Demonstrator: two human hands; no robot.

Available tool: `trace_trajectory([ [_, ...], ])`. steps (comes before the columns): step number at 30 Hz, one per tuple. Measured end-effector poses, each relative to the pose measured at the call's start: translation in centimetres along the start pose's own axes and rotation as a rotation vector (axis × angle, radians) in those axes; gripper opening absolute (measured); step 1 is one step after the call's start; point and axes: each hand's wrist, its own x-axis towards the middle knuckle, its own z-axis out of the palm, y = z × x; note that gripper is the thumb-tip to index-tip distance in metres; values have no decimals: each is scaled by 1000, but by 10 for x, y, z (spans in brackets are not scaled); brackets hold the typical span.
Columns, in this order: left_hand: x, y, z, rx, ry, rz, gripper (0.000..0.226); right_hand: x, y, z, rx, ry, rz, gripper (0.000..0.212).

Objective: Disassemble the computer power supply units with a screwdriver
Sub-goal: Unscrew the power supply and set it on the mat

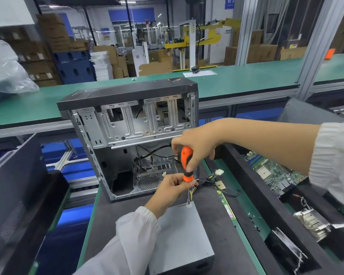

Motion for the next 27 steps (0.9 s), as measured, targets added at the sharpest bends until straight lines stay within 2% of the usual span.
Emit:
trace_trajectory([
  [2,0,0,0,-1,-3,-4,11,2,-5,7,-13,50,117,68],
  [4,0,0,-1,4,-14,-2,13,5,-8,12,-153,124,150,68],
  [5,0,0,-2,8,-19,-2,14,7,-8,13,-201,133,119,58],
  [7,1,0,-3,21,-29,-3,14,8,-5,8,-175,56,36,22],
  [8,1,0,-2,24,-31,0,13,6,-4,4,-125,5,10,26],
  [10,2,0,-2,21,-37,9,11,5,-2,0,-73,-56,-5,52],
  [12,2,-1,-1,21,-38,12,12,5,-4,3,-12,-44,80,63],
  [14,2,0,-2,23,-48,8,12,6,-8,10,-78,20,192,76],
  [15,2,0,-2,18,-53,6,12,7,-7,13,-158,67,206,73],
  [17,3,1,-2,4,-51,5,11,11,-4,14,-263,111,149,47],
  [18,3,1,-2,-6,-42,8,10,10,-3,11,-239,88,104,30],
  [19,3,2,-2,-16,-34,12,8,9,-1,8,-176,46,67,26],
  [22,4,2,-3,-17,-30,20,13,4,0,2,-15,3,19,56],
  [24,4,2,-2,-3,-39,26,17,5,-5,9,52,45,117,66],
  [26,4,2,-2,2,-50,31,19,6,-8,17,-89,123,201,66],
  [27,4,2,-2,6,-49,31,20,9,-6,19,-173,138,194,59],
])
